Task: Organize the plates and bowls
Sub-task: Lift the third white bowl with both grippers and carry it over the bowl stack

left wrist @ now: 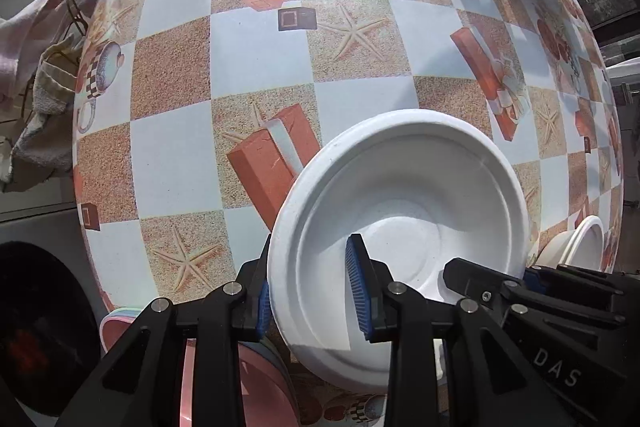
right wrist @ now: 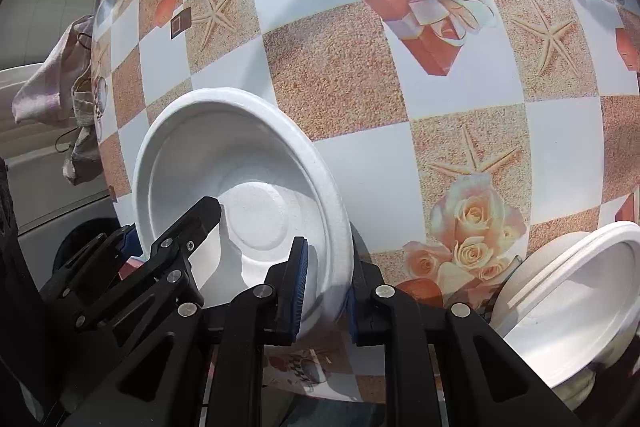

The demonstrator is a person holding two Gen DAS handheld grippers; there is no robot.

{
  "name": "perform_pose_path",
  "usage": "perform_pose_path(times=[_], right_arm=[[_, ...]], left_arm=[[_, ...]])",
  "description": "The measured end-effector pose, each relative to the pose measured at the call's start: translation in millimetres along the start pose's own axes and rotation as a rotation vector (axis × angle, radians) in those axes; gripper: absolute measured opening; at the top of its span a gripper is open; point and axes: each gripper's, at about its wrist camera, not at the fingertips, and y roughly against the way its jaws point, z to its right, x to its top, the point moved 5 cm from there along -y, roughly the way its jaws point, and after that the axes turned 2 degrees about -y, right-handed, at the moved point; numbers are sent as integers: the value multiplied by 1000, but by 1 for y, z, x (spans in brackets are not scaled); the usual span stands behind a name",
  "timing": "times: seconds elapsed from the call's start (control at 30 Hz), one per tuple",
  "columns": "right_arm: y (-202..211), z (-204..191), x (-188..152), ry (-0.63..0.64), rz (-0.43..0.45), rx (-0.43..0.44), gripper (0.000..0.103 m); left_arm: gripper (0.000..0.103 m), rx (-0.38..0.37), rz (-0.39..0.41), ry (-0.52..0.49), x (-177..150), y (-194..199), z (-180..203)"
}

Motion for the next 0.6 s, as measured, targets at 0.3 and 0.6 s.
perform_pose_path(times=[0.3, 0.6], right_arm=[[47, 10, -18, -23, 99, 46, 20], [89, 57, -55, -133, 194, 71, 20]], left_arm=[[36, -22, 46, -33, -27, 38, 21], [36, -59, 105, -187, -32, 70, 68]])
